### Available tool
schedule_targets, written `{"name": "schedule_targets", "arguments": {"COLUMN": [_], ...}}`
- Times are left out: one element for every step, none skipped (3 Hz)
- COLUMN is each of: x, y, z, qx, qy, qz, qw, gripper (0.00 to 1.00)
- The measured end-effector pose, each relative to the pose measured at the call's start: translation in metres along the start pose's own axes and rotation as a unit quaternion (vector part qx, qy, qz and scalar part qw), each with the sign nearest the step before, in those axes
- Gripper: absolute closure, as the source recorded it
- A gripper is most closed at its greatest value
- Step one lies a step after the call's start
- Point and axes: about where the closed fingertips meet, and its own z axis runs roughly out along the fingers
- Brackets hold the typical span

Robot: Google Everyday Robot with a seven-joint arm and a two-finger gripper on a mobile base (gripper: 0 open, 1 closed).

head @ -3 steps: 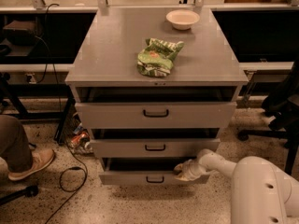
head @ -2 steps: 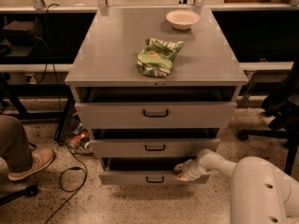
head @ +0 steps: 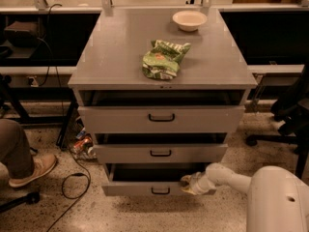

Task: Open bottom drawer

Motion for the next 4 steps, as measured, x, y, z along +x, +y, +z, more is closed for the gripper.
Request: {"name": "schedule_targets", "arguments": {"x": [-0.004,-0.003,0.003,-0.001], "y": [-0.001,0.003,0.042,0.041], "z": [-0.006,-0.006,-0.003,-0.009], "qx": [0.000,0.001,0.007,0.007], "qy": [0.000,-0.001,-0.007,-0.007], "qz": [0.000,0.001,0.010,0.010], "qw": [1.0000,1.0000,0.9999,0.9999], "gripper": [1.00,1.00,1.00,0.81]}}
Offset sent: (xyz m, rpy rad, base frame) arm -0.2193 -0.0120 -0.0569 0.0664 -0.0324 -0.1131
